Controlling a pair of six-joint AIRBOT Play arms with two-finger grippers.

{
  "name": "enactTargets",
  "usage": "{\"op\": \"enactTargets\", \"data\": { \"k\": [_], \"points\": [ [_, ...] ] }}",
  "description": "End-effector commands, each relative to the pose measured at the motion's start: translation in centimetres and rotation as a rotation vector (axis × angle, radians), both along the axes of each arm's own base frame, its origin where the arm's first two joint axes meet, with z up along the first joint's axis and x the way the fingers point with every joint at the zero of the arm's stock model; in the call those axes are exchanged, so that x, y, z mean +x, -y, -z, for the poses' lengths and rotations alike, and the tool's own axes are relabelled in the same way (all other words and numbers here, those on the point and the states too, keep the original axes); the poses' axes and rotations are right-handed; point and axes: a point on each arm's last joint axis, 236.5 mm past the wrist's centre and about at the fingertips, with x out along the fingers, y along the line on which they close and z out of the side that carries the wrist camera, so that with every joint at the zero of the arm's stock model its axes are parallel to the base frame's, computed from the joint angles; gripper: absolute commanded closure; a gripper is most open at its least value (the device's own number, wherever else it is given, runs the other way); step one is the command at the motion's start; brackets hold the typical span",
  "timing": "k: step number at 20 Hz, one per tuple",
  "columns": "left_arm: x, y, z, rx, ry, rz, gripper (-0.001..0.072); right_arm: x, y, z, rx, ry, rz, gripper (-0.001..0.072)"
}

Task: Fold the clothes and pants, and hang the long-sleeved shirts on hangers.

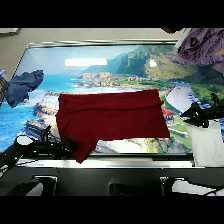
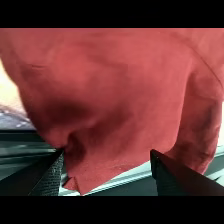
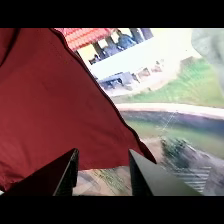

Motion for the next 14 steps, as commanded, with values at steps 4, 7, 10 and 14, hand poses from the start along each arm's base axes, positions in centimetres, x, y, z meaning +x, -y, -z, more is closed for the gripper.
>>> {"op": "enactTargets", "data": {
  "k": [4, 7, 10, 14],
  "points": [
    [-1.3, 1.1, 0.0, -0.026, -0.056, 0.032, 0.0265, -0.1, 0.3, 0.1, -0.013, -0.002, 0.001, 0.0336],
    [-2.1, 1.0, -1.3, -0.059, -0.068, 0.051, 0.0068, -0.2, 0.5, 0.3, -0.025, -0.009, -0.002, 0.0336],
    [-2.5, -0.7, -2.1, -0.006, -0.054, 0.033, 0.0068, -0.1, 0.6, 0.4, -0.028, -0.006, 0.0, 0.0336],
    [-1.7, -2.1, -1.5, 0.067, -0.029, -0.021, 0.007, 0.0, 0.7, 0.4, -0.031, -0.003, 0.003, 0.0336]
  ]
}}
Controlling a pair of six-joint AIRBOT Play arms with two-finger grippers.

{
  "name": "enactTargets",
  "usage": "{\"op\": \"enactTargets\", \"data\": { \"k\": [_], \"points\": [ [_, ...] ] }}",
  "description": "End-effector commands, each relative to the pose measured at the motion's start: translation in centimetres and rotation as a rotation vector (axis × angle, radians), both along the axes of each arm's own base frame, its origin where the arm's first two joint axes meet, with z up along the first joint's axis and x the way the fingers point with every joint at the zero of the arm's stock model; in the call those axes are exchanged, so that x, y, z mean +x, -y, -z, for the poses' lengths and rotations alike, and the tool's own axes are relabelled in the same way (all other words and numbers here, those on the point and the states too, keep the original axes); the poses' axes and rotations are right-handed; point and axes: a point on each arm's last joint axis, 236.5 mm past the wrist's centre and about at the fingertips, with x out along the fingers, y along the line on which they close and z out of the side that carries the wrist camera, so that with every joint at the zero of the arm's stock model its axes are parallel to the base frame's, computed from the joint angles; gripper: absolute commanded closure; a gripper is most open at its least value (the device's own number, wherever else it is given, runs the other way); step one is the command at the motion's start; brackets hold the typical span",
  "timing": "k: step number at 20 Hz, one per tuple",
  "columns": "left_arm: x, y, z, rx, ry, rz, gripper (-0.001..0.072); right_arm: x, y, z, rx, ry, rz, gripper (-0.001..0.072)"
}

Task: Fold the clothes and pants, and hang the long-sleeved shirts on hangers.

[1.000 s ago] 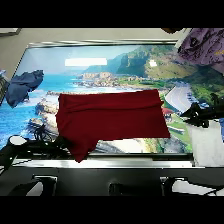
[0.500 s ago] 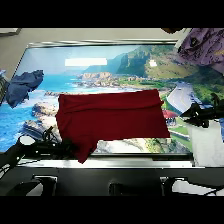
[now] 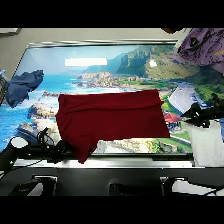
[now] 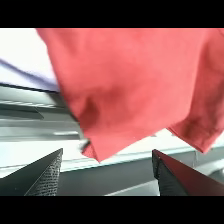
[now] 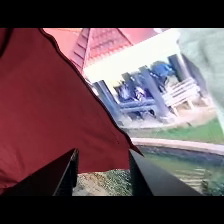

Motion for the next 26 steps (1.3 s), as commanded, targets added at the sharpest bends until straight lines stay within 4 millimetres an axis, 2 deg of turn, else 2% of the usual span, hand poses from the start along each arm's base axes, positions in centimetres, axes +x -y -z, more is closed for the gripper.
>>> {"op": "enactTargets", "data": {
  "k": [1, 5, 11, 12, 14, 16, 18, 21, 26],
  "points": [
    [0.8, -0.9, 0.5, 0.05, 0.021, -0.042, 0.007, 0.0, 0.1, 0.0, -0.003, 0.0, 0.001, 0.0336],
    [2.0, 0.5, 1.5, 0.038, 0.028, -0.053, 0.0071, -0.1, 0.0, 0.0, 0.002, -0.004, -0.002, 0.0337],
    [0.6, 3.4, 3.3, 0.028, -0.032, 0.022, 0.0088, -0.2, -0.1, 0.0, 0.004, -0.006, -0.004, 0.0343],
    [1.0, 3.7, 3.3, 0.025, -0.023, 0.012, 0.0177, -0.2, -0.1, 0.0, 0.004, -0.007, -0.005, 0.0383],
    [1.7, 3.7, 3.3, 0.022, -0.006, -0.014, 0.0445, -0.3, 0.0, 0.1, -0.003, -0.011, -0.008, 0.0402],
    [1.8, 3.7, 3.3, 0.023, -0.002, -0.018, 0.0595, -0.7, 0.4, 0.5, -0.024, -0.023, -0.015, 0.0398],
    [1.8, 3.7, 3.2, 0.022, -0.001, -0.017, 0.0685, -1.5, -0.2, 1.4, -0.009, -0.039, -0.04, 0.0344],
    [1.9, 3.7, 3.1, 0.022, 0.007, -0.015, 0.0685, -3.7, -1.9, 3.7, 0.044, -0.093, -0.06, 0.0293],
    [1.9, 3.7, 3.1, 0.022, 0.009, -0.016, 0.0685, -6.2, -4.1, 6.0, 0.111, -0.137, -0.084, 0.0293]
  ]
}}
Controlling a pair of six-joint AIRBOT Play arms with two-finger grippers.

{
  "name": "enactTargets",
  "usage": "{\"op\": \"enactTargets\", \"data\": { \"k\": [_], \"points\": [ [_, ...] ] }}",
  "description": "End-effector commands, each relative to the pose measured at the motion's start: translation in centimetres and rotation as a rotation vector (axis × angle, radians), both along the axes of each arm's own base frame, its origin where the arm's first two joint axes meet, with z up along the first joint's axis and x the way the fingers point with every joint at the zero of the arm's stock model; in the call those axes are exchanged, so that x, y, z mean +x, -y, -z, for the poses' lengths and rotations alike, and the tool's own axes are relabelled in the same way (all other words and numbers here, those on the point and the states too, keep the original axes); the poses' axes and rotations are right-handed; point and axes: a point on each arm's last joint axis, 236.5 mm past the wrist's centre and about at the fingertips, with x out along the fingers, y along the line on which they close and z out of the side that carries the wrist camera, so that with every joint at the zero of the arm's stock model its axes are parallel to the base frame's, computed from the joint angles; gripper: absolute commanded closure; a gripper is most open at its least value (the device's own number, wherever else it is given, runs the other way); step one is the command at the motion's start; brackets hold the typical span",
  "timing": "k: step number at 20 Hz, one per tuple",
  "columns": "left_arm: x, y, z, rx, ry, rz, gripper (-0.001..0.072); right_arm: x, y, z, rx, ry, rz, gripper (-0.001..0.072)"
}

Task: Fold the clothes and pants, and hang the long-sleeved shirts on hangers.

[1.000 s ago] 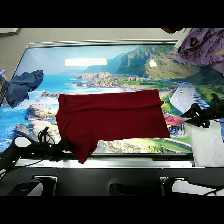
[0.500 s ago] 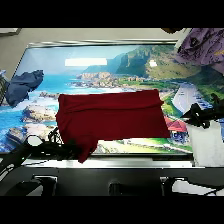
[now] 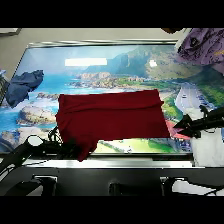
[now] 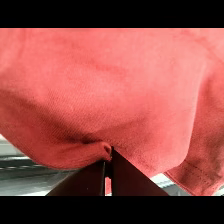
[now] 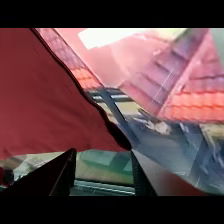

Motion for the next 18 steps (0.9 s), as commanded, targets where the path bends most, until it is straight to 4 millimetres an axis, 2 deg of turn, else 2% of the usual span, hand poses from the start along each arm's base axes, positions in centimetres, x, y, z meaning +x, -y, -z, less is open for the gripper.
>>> {"op": "enactTargets", "data": {
  "k": [1, 6, 10, 13, 14, 16, 17, 18],
  "points": [
    [0.0, 0.1, -0.1, -0.003, 0.001, 0.0, 0.0685, -1.4, -1.2, 1.4, 0.033, -0.02, -0.016, 0.0293],
    [0.0, 0.1, -0.1, -0.003, 0.001, 0.0, 0.0685, -2.4, -1.9, 2.5, 0.042, -0.034, -0.018, 0.0293],
    [0.0, 0.1, -0.1, -0.003, 0.001, 0.001, 0.0685, -2.0, -2.3, 3.2, 0.047, -0.004, -0.002, 0.0294],
    [0.0, 0.1, -0.1, -0.003, 0.001, 0.0, 0.0685, -1.9, -3.3, 4.0, 0.014, 0.008, -0.059, 0.0296],
    [0.0, 0.1, -0.1, -0.003, 0.001, 0.0, 0.0685, -1.4, -3.6, 4.2, -0.006, 0.022, -0.075, 0.033],
    [0.3, 0.1, -0.4, -0.006, 0.01, 0.002, 0.0685, -0.7, -4.2, 4.4, -0.025, 0.039, -0.094, 0.0624],
    [0.8, 0.0, -0.9, -0.008, 0.027, 0.0, 0.0686, -0.4, -4.3, 4.4, -0.032, 0.048, -0.088, 0.0685],
    [1.4, -0.4, -1.5, -0.003, 0.049, 0.001, 0.0686, -0.1, -4.1, 4.2, -0.046, 0.057, -0.074, 0.0685]
  ]
}}
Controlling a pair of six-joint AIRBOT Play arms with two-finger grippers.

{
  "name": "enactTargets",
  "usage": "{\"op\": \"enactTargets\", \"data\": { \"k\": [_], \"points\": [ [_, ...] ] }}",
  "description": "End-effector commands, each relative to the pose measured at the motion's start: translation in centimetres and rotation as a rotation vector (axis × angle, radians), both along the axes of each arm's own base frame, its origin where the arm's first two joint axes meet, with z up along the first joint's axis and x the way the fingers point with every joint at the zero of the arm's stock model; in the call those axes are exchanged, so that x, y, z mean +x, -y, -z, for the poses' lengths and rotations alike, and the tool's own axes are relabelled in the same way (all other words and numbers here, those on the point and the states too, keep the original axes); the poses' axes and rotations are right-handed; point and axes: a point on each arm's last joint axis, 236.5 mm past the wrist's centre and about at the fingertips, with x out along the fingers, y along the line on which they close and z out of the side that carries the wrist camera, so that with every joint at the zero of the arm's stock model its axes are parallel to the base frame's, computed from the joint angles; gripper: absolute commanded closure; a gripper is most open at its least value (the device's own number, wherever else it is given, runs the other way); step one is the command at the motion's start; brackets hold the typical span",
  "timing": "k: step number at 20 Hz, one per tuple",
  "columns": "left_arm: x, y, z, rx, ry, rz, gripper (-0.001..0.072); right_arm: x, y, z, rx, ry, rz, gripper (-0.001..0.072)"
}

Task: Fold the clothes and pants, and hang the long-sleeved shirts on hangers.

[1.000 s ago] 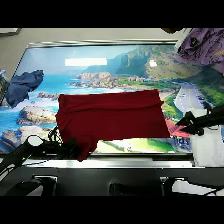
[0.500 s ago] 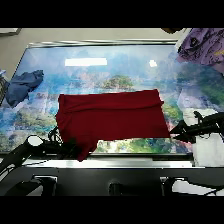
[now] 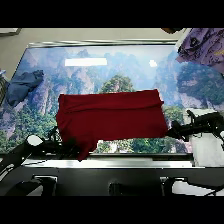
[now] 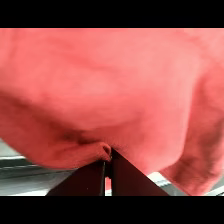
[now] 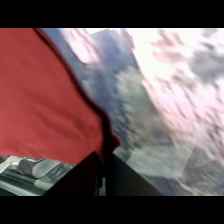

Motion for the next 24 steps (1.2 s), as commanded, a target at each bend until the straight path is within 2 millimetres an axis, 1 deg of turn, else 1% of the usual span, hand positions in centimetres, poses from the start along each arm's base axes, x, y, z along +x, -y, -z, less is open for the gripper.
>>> {"op": "enactTargets", "data": {
  "k": [1, 3, 5, 7, 9, 12, 14, 15, 17, 19, 20, 22, 24],
  "points": [
    [1.5, -1.0, -1.6, 0.016, 0.054, 0.011, 0.0686, 1.3, 0.3, -0.1, -0.06, 0.038, 0.029, 0.0686],
    [2.7, -2.9, -3.7, 0.05, 0.1, 0.023, 0.0687, 1.3, 0.4, -1.5, -0.073, 0.046, 0.055, 0.0686],
    [3.6, -5.5, -6.3, 0.117, 0.149, 0.021, 0.0687, 0.2, 0.1, -3.2, -0.076, 0.019, 0.06, 0.0686],
    [3.4, -7.3, -8.7, 0.175, 0.195, 0.04, 0.0687, -1.2, -0.1, -5.1, -0.085, 0.005, 0.034, 0.0686],
    [2.2, -7.7, -10.5, 0.186, 0.211, 0.057, 0.0687, -2.7, -0.2, -6.9, -0.11, -0.008, 0.019, 0.0686],
    [0.2, -7.3, -12.3, 0.183, 0.222, 0.057, 0.0687, -4.7, -0.3, -9.8, -0.151, 0.002, 0.008, 0.0686],
    [-0.1, -7.3, -13.2, 0.187, 0.248, 0.022, 0.0687, -5.9, 0.1, -11.1, -0.204, 0.004, 0.017, 0.0686],
    [-0.1, -7.3, -13.5, 0.188, 0.259, 0.011, 0.0687, -6.0, 0.2, -11.7, -0.219, 0.023, 0.018, 0.0686],
    [0.6, -7.4, -13.5, 0.193, 0.281, 0.006, 0.0687, -5.3, 0.1, -12.1, -0.221, 0.065, 0.033, 0.0686],
    [2.5, -7.9, -13.2, 0.205, 0.325, -0.01, 0.0687, -3.8, -0.1, -11.8, -0.218, 0.11, 0.035, 0.0686],
    [3.5, -7.8, -12.9, 0.199, 0.338, -0.011, 0.0687, -3.0, -0.4, -11.4, -0.229, 0.133, 0.003, 0.0686],
    [5.7, -7.5, -12.1, 0.17, 0.362, -0.017, 0.0687, -0.5, -1.0, -10.5, -0.284, 0.201, -0.052, 0.0686],
    [8.7, -7.5, -11.3, 0.146, 0.405, -0.056, 0.0687, 2.5, -0.8, -9.9, -0.365, 0.255, -0.042, 0.0686]
  ]
}}
